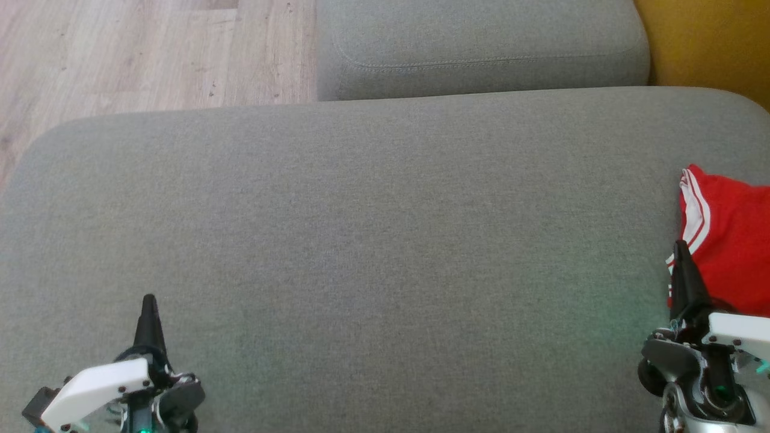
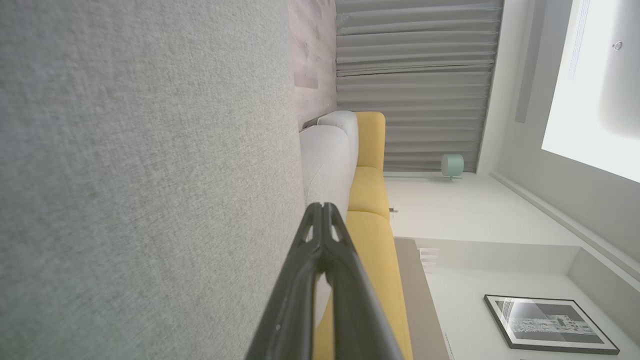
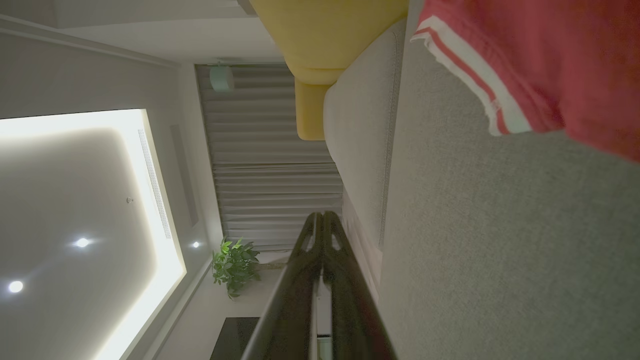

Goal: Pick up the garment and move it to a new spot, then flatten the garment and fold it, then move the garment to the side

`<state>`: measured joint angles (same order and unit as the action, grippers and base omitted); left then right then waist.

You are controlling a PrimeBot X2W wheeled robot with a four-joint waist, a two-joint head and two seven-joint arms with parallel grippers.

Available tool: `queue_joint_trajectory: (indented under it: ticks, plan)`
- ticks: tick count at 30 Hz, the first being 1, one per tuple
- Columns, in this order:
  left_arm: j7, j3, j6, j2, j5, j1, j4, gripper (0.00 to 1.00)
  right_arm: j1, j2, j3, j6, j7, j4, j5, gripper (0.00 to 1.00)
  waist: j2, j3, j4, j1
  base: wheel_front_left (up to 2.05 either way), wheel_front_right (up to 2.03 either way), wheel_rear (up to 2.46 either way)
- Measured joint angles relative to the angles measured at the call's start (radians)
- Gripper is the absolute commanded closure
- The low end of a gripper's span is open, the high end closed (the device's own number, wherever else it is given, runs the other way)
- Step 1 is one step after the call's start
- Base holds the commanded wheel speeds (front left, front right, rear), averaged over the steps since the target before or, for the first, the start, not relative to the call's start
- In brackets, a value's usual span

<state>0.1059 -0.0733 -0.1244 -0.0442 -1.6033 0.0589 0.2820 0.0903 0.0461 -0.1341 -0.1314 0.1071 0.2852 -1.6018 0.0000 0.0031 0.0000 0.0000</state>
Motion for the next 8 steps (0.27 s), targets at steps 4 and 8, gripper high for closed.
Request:
queue_joint_trajectory:
  ticks: [4, 8]
  plan:
    - [0.0, 0.0, 0.0, 0.0, 0.0, 0.0, 0.0, 1.0, 0.0, 0.0, 0.0, 0.0, 0.0, 0.0, 0.0, 1.0, 0.0, 0.0, 0.0, 0.0, 0.0, 0.0, 0.0]
    - [0.0, 0.0, 0.0, 0.0, 0.0, 0.0, 0.0, 1.0, 0.0, 0.0, 0.0, 0.0, 0.0, 0.0, 0.0, 1.0, 0.0, 0.0, 0.0, 0.0, 0.0, 0.0, 0.0]
